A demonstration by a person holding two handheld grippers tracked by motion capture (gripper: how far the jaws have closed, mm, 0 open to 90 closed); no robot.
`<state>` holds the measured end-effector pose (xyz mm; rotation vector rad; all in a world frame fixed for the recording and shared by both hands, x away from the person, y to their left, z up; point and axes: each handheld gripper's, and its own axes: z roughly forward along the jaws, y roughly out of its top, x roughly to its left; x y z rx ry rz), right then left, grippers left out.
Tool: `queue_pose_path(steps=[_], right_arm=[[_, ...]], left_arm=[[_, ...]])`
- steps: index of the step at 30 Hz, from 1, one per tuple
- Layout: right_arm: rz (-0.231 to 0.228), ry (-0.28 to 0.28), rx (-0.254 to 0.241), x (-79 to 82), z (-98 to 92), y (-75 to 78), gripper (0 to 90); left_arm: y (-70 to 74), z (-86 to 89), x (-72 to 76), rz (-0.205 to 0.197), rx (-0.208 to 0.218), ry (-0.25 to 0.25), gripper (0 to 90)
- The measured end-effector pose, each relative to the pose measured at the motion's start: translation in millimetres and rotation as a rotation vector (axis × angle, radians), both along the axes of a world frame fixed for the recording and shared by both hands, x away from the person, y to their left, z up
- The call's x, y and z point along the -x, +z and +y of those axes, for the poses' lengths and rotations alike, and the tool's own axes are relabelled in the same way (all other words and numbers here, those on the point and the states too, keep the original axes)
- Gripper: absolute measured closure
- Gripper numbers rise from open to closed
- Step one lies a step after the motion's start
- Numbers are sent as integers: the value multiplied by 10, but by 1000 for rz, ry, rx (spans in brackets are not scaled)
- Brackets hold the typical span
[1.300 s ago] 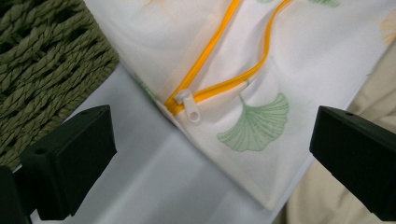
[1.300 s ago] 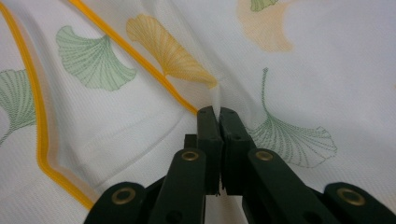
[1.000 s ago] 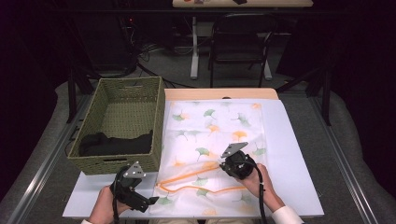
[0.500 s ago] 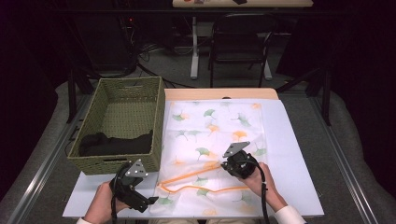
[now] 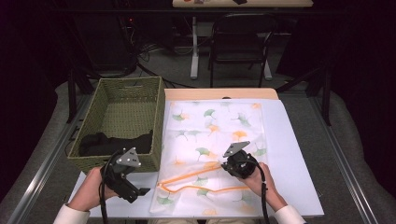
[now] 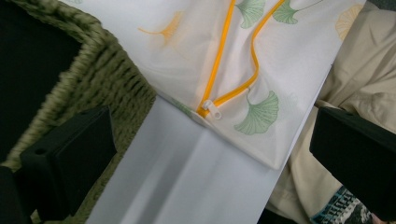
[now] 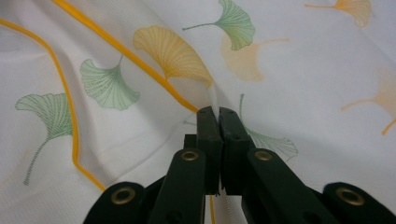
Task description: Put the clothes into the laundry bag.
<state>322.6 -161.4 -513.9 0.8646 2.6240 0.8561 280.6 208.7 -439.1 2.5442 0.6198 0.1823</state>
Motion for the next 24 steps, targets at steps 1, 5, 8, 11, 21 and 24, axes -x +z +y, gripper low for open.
queue_pose_path(steps=[1, 5, 8, 11, 21, 24], right_arm=[[-2, 0, 1, -2, 4, -3, 884], [-2, 1, 5, -8, 2, -8, 884], [-3, 1, 7, -7, -7, -2, 884], [-6, -1, 7, -5, -7, 3, 884], [2, -1, 8, 1, -1, 2, 881], [3, 1, 10, 1, 0, 2, 882]], left_arm=[[28, 24, -26, -2, -1, -5, 0], [159, 120, -120, -16, -21, -1, 0], [246, 172, -186, -32, -36, -9, 0], [302, 198, -240, -51, -78, -46, 0], [306, 269, -528, -44, -160, -36, 0], [301, 278, -615, -40, -182, -32, 0]])
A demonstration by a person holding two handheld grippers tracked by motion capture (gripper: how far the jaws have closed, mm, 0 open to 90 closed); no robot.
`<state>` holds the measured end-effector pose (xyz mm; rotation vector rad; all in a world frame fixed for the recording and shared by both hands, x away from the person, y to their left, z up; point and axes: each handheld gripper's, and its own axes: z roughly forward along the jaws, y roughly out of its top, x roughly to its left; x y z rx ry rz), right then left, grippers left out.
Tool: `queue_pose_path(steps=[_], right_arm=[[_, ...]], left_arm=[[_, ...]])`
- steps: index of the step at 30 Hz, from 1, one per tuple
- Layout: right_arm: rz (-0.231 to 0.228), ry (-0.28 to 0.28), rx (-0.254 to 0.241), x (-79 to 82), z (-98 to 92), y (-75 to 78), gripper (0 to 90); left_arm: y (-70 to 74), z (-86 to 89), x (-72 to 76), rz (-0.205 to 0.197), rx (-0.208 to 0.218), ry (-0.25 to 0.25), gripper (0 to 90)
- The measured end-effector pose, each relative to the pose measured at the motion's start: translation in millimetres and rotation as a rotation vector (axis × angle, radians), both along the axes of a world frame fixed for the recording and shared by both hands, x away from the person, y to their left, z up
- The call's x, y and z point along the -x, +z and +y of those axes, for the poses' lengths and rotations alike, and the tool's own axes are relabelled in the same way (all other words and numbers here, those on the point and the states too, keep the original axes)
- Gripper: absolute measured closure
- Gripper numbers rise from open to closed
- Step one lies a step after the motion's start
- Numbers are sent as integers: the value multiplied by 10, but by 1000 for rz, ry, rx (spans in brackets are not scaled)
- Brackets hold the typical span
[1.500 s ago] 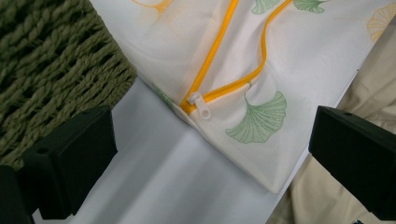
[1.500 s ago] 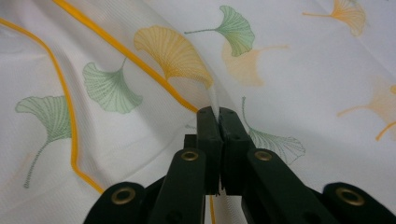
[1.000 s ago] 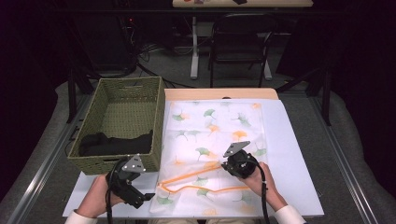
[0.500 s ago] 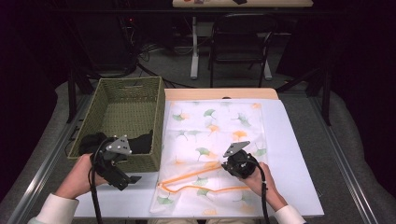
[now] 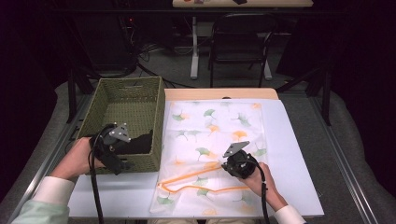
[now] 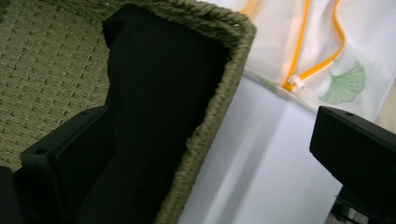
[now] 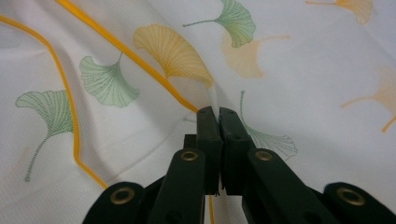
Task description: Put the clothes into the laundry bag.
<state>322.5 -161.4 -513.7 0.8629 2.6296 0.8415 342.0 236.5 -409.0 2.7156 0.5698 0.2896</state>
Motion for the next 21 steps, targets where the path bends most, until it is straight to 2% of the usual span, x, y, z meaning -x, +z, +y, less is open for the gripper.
queue_pose_path(steps=[6, 7, 10, 11, 16, 21], right_arm=[[1, 0, 4, -4, -2, -5, 882], [1, 0, 4, -4, -2, -5, 882], [8, 1, 5, 1, -2, -7, 882], [8, 1, 5, 1, -2, -7, 882], [-1, 6, 14, 7, 1, 0, 882], [2, 3, 9, 14, -2, 1, 881]], left_arm=[[1, 4, -33, -4, -8, -1, 0], [57, 57, -187, -14, -25, 5, 0], [57, 57, -187, -14, -25, 5, 0], [60, 86, -279, -8, -41, 22, 0], [24, 89, -405, 3, -80, 28, 0], [-79, 83, -519, 26, -108, 42, 15]])
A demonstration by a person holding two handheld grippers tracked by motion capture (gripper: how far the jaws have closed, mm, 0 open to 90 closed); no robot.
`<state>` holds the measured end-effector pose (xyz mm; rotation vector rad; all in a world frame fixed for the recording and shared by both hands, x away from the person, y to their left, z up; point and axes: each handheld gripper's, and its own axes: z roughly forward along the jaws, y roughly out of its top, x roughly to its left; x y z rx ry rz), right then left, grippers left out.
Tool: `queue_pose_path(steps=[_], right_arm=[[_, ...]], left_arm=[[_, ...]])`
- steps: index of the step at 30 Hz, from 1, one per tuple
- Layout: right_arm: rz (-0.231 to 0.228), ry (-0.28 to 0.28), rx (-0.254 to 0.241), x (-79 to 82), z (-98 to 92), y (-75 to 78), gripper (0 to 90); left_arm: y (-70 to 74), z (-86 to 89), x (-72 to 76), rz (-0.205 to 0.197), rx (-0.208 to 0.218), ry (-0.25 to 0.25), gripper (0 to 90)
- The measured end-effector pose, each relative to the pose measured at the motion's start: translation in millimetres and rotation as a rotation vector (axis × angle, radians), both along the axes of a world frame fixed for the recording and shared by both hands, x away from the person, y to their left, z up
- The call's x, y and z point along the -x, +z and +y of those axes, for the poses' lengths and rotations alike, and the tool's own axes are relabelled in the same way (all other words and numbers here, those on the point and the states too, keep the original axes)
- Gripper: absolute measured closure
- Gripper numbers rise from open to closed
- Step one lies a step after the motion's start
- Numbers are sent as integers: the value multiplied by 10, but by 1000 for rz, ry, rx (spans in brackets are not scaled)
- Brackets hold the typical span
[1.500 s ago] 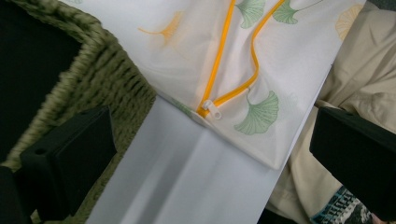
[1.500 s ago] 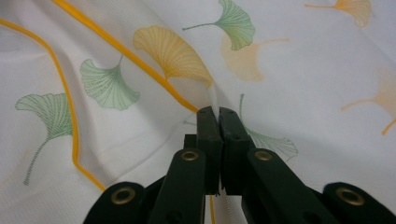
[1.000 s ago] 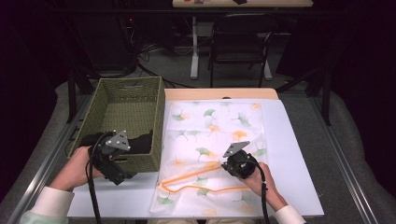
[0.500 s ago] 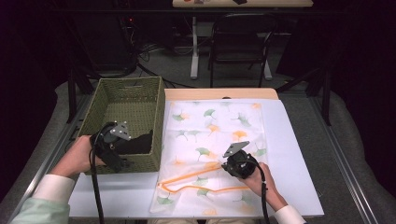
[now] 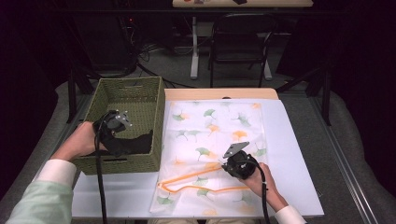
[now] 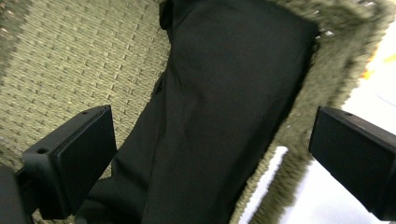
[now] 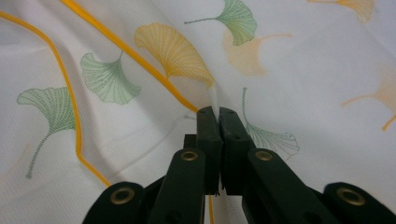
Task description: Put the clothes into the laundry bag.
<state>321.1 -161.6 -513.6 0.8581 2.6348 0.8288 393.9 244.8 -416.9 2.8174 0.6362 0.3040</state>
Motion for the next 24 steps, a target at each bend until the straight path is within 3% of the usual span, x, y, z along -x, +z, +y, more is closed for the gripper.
queue_pose_path(steps=[4, 10, 14, 18, 24], right_arm=[[1, 1, 2, -2, 4, -10, 881], [2, 6, 7, 3, 5, -11, 881], [2, 6, 11, 1, 7, -18, 880], [1, 10, 12, 14, 6, -14, 880], [-1, 16, 12, 18, 11, -13, 880]], left_arm=[[-89, 26, -92, 8, -12, 10, 62], [-215, 69, -194, 50, -7, 3, 146], [-257, 48, -215, 77, -6, -18, 191], [-269, -2, -193, 78, -8, -59, 254], [-315, -17, -228, 115, -5, -62, 305]])
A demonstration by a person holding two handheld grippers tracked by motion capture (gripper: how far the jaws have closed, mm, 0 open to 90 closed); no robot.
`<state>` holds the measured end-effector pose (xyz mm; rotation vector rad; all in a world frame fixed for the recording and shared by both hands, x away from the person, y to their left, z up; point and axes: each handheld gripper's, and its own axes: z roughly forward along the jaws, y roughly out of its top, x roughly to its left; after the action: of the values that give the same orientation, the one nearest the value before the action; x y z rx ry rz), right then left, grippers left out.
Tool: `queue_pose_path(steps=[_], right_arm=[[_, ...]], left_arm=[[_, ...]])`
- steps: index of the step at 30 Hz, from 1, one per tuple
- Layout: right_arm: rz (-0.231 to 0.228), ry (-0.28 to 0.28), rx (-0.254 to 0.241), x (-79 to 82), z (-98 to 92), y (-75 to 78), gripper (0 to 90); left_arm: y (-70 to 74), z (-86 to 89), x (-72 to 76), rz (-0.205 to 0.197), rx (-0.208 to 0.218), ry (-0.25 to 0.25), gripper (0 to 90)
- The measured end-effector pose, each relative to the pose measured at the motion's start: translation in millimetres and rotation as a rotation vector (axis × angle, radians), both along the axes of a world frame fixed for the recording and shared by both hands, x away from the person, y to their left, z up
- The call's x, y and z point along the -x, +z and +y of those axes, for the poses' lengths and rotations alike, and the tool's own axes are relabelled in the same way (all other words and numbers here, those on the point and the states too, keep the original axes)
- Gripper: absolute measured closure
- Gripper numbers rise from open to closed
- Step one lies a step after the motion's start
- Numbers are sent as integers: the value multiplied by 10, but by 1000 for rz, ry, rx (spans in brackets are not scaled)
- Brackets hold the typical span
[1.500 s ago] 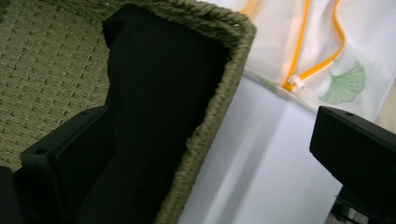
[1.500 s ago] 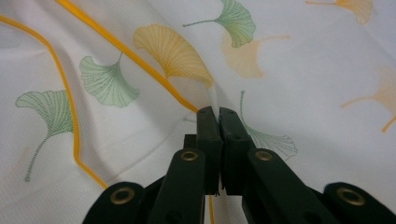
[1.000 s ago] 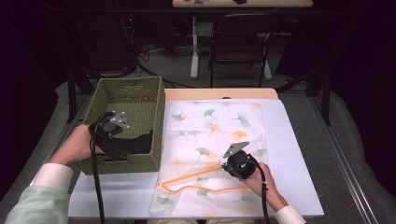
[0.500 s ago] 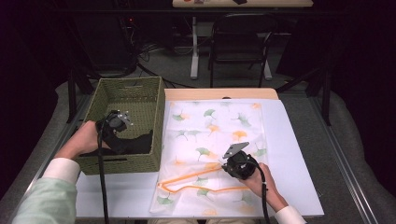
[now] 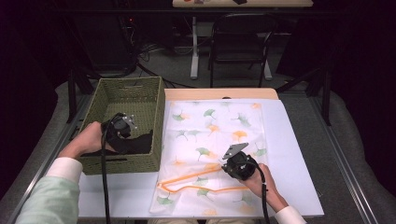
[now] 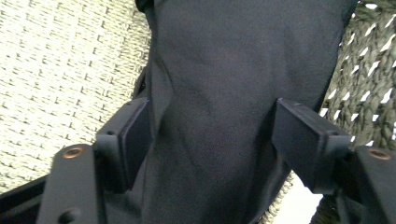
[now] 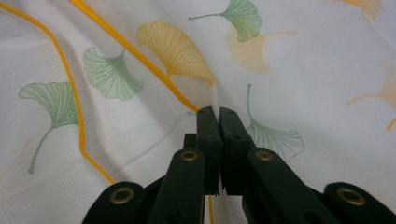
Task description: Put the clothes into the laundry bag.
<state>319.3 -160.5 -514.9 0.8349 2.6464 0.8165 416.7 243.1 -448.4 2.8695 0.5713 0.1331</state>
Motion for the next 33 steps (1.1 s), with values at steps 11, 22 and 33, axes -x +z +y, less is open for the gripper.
queue_pose_path(steps=[11, 22, 33], right_arm=[[-5, 3, 8, 8, -12, 5, 881], [-8, -3, 13, 11, -13, 13, 881], [-8, 1, 12, 13, -12, 13, 881]], left_arm=[[-178, -31, -69, 20, -6, 17, 547], [-186, 2, -162, -99, -17, 152, 658], [-197, 102, -139, -32, -23, 136, 424]])
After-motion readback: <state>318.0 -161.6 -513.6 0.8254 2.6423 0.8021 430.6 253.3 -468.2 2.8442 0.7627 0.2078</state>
